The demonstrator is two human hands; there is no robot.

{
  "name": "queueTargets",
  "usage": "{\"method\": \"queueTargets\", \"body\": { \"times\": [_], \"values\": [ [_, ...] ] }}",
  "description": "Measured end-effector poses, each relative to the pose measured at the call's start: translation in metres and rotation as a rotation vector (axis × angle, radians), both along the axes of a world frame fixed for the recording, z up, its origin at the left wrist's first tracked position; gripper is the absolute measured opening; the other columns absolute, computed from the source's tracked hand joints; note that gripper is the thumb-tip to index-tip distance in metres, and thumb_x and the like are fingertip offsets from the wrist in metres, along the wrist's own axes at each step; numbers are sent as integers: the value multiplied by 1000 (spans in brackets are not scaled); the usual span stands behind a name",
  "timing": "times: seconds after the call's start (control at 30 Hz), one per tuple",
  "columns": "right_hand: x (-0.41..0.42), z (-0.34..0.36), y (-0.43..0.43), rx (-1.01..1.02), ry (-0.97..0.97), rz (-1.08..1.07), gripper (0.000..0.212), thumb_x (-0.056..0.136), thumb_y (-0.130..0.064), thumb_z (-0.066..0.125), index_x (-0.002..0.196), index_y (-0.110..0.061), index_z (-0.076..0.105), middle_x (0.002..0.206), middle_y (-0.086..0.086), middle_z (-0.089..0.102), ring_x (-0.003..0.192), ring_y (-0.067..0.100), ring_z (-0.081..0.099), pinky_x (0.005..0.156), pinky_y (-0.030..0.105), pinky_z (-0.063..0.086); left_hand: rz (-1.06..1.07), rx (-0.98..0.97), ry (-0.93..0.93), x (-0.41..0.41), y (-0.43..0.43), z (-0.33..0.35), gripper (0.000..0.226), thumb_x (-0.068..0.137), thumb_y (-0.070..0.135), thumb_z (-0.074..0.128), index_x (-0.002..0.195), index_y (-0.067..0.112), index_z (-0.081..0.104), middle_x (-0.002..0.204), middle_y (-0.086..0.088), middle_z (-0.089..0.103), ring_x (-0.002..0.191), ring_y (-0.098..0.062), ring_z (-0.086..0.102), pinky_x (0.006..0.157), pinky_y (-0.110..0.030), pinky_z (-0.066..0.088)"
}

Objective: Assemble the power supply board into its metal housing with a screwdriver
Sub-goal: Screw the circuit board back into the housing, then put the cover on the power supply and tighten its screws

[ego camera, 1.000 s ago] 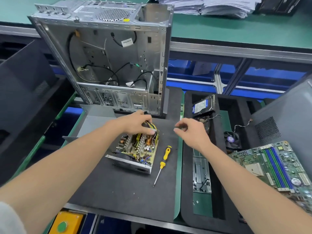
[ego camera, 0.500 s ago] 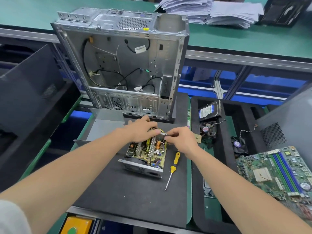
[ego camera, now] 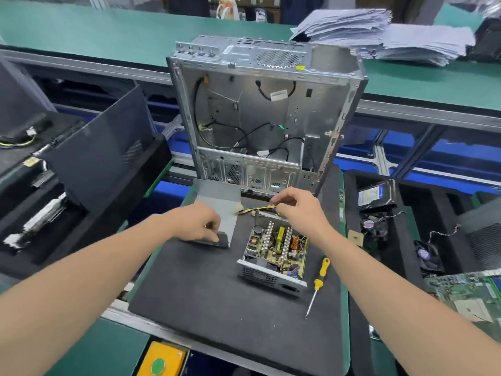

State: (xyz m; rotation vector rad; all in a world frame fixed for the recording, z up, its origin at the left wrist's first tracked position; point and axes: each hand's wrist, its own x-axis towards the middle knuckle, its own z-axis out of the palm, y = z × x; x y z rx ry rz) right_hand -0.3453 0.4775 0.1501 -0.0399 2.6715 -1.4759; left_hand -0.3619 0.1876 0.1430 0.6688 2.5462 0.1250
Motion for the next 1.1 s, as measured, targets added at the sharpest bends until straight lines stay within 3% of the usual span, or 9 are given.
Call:
{"method": "queueTargets", "body": {
  "times": [0.2, 0.33, 0.5, 0.6, 0.77, 0.83, 0.93, 1.03, 1.1],
  "values": [
    [-4, -4, -19, -7, -60, -42, 20, 91, -11, 65, 94, -27, 78, 94, -5, 77, 94, 17, 72, 94, 44, 59, 173, 263, 306, -5, -26, 28, 37, 98, 36, 65, 73, 17, 47, 67, 3, 52, 69, -20, 50, 64, -37, 40],
    [-7, 1, -30, -50, -49, -87, 24, 94, -10, 60, 89, -28, 76, 83, -4, 78, 83, 18, 76, 91, 46, 61, 333, 466, 339, -11, -38, 59, 39, 100, 26, 62, 68, 21, 41, 64, 5, 46, 62, -14, 43, 62, -35, 32],
    [-10, 4, -36, -139, -72, -64, 18, 96, -11, 63, 96, -24, 76, 89, -1, 79, 80, 10, 77, 83, 35, 65, 773, 862, 144, -6, -43, 85, 38, 100, 24, 60, 65, 19, 46, 69, -3, 43, 63, -16, 37, 62, -34, 25],
    [-12, 6, -37, -311, -142, -60, 12, 98, -18, 68, 109, -22, 72, 109, 8, 76, 91, 16, 78, 86, 37, 65, 1087, 1129, -39, -1, -40, 100, 19, 99, 31, 63, 94, 16, 72, 94, -7, 71, 86, -27, 65, 79, -38, 47],
    [-12, 18, -34, -641, -329, -30, 41, 97, -46, 68, 133, -28, 61, 129, 4, 71, 112, 27, 73, 99, 49, 59, 1150, 1460, -351, -1, -22, 103, 27, 105, 29, 53, 114, 9, 70, 115, -11, 70, 105, -34, 68, 106, -52, 47],
    [-8, 22, -26, -801, -390, 35, 48, 94, -50, 68, 136, -27, 62, 128, 8, 73, 113, 33, 73, 95, 52, 60, 1164, 1533, -440, -2, -9, 96, 29, 107, 24, 47, 118, 9, 70, 120, -8, 69, 112, -35, 67, 102, -54, 51],
    [1, 24, -11, -937, -434, 78, 45, 97, -46, 67, 136, -23, 65, 127, 16, 73, 111, 35, 73, 90, 52, 61, 1174, 1505, -548, -1, 11, 78, 41, 102, 12, 42, 90, 10, 80, 99, -8, 77, 92, -36, 75, 72, -48, 62],
    [8, 21, 9, -954, -445, 33, 46, 91, -49, 76, 128, -22, 72, 125, 16, 74, 114, 38, 71, 98, 60, 57, 1230, 1466, -618, 3, 32, 62, 23, 87, 5, 46, 91, 5, 69, 86, -7, 68, 77, -31, 70, 70, -37, 56],
    [14, 21, 24, -887, -455, 15, 49, 84, -54, 82, 124, -26, 76, 126, 15, 73, 115, 38, 71, 92, 58, 60, 1263, 1417, -604, 4, 48, 53, 14, 82, 8, 52, 87, 10, 65, 83, -3, 61, 73, -27, 63, 66, -34, 50]
  ]
}}
